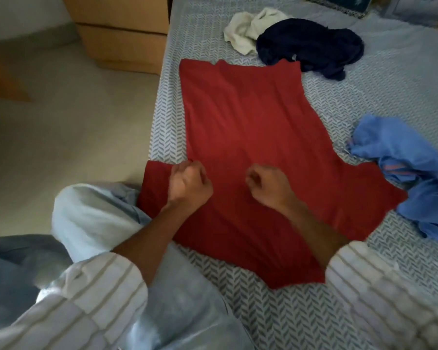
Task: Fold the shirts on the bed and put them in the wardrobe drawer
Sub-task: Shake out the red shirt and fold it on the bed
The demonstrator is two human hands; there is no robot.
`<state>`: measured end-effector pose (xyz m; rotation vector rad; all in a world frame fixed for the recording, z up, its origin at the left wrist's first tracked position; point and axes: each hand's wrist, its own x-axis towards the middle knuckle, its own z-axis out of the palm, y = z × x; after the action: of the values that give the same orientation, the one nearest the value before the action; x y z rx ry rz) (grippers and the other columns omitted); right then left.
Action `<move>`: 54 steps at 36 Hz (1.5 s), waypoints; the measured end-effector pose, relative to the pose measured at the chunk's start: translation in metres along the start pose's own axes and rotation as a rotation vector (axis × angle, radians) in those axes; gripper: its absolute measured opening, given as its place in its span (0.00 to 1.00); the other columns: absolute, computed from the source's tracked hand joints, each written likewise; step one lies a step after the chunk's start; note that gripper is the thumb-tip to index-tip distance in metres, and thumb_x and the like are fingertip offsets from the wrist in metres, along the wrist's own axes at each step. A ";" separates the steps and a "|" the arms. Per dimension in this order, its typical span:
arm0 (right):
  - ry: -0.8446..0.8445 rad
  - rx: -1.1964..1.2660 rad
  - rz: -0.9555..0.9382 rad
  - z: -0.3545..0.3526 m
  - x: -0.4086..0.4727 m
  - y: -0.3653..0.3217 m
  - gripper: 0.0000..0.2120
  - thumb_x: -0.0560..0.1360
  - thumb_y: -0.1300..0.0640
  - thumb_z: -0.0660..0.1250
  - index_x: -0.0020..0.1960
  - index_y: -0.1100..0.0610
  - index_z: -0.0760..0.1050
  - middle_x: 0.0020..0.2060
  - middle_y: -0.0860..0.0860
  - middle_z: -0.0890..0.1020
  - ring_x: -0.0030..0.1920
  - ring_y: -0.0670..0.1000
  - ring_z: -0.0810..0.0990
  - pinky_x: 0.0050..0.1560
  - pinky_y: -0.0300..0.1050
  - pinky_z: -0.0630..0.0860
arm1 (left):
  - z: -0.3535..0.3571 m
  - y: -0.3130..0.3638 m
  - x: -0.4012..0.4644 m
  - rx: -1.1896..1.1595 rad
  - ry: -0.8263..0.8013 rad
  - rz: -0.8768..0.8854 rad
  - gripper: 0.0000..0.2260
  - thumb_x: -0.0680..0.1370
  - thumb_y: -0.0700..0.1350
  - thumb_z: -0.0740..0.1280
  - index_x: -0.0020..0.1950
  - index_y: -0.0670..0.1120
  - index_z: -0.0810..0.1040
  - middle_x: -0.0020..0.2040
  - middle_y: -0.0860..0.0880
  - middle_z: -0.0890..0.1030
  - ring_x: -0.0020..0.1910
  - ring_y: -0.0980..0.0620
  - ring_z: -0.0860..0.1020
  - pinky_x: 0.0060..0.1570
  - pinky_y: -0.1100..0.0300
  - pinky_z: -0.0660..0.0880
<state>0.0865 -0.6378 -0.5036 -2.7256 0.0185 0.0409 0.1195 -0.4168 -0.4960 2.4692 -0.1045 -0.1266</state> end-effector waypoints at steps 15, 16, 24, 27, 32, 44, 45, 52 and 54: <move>-0.091 0.007 0.017 0.025 0.260 -0.103 0.10 0.76 0.56 0.65 0.52 0.51 0.84 0.51 0.47 0.86 0.56 0.50 0.83 0.61 0.43 0.75 | -0.015 -0.036 0.108 -0.164 -0.256 -0.319 0.14 0.73 0.58 0.71 0.52 0.51 0.80 0.52 0.48 0.84 0.57 0.45 0.80 0.57 0.56 0.75; -0.076 -0.003 0.025 0.027 0.278 -0.107 0.10 0.76 0.56 0.65 0.52 0.51 0.84 0.52 0.47 0.86 0.57 0.51 0.82 0.62 0.43 0.74 | -0.015 -0.038 0.114 -0.168 -0.281 -0.321 0.13 0.72 0.59 0.72 0.48 0.51 0.80 0.49 0.49 0.84 0.55 0.46 0.81 0.55 0.57 0.76; 0.057 -0.015 0.199 0.054 0.391 -0.121 0.17 0.77 0.46 0.64 0.56 0.56 0.82 0.50 0.55 0.86 0.54 0.55 0.84 0.59 0.44 0.78 | -0.010 -0.055 0.130 -0.263 -0.465 -0.365 0.17 0.64 0.59 0.74 0.33 0.47 0.78 0.34 0.48 0.84 0.39 0.45 0.85 0.44 0.48 0.83; 0.093 0.011 0.277 0.063 0.414 -0.122 0.18 0.78 0.44 0.64 0.54 0.59 0.81 0.46 0.56 0.86 0.46 0.52 0.86 0.59 0.41 0.77 | -0.010 -0.054 0.133 -0.258 -0.466 -0.378 0.18 0.62 0.60 0.70 0.38 0.46 0.80 0.36 0.49 0.84 0.39 0.46 0.85 0.44 0.50 0.83; 0.117 0.012 0.330 0.070 0.438 -0.121 0.18 0.76 0.47 0.68 0.58 0.58 0.79 0.53 0.56 0.85 0.54 0.54 0.85 0.56 0.42 0.78 | -0.011 -0.052 0.135 -0.272 -0.409 -0.400 0.07 0.65 0.49 0.68 0.37 0.47 0.79 0.31 0.50 0.82 0.34 0.50 0.83 0.42 0.54 0.83; 0.267 0.101 0.193 0.076 0.448 -0.104 0.10 0.79 0.54 0.62 0.54 0.56 0.79 0.52 0.51 0.84 0.57 0.52 0.80 0.53 0.41 0.70 | -0.023 -0.045 0.137 -0.315 -0.443 -0.431 0.07 0.65 0.49 0.70 0.39 0.47 0.78 0.34 0.50 0.83 0.35 0.50 0.83 0.38 0.54 0.83; 0.262 0.107 0.180 0.079 0.447 -0.102 0.09 0.79 0.55 0.62 0.53 0.56 0.79 0.52 0.51 0.84 0.56 0.52 0.80 0.54 0.42 0.70 | -0.024 -0.044 0.137 -0.311 -0.449 -0.432 0.07 0.65 0.49 0.70 0.39 0.48 0.78 0.33 0.50 0.83 0.35 0.50 0.83 0.38 0.54 0.83; 0.242 0.113 0.058 0.088 0.452 -0.100 0.07 0.76 0.62 0.61 0.46 0.55 0.77 0.45 0.50 0.82 0.48 0.50 0.80 0.51 0.48 0.75 | -0.021 -0.044 0.135 -0.243 -0.483 -0.438 0.09 0.68 0.49 0.68 0.45 0.50 0.73 0.36 0.51 0.81 0.36 0.51 0.81 0.37 0.57 0.79; 0.152 0.028 0.028 0.086 0.453 -0.101 0.09 0.74 0.64 0.60 0.43 0.53 0.77 0.42 0.48 0.81 0.46 0.49 0.80 0.47 0.46 0.76 | -0.020 -0.043 0.137 -0.200 -0.478 -0.430 0.09 0.68 0.48 0.68 0.46 0.50 0.74 0.36 0.51 0.81 0.36 0.50 0.81 0.38 0.57 0.80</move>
<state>0.5391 -0.5139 -0.5556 -2.6944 0.1002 -0.1569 0.2592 -0.3851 -0.5164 2.1808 0.2274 -0.8658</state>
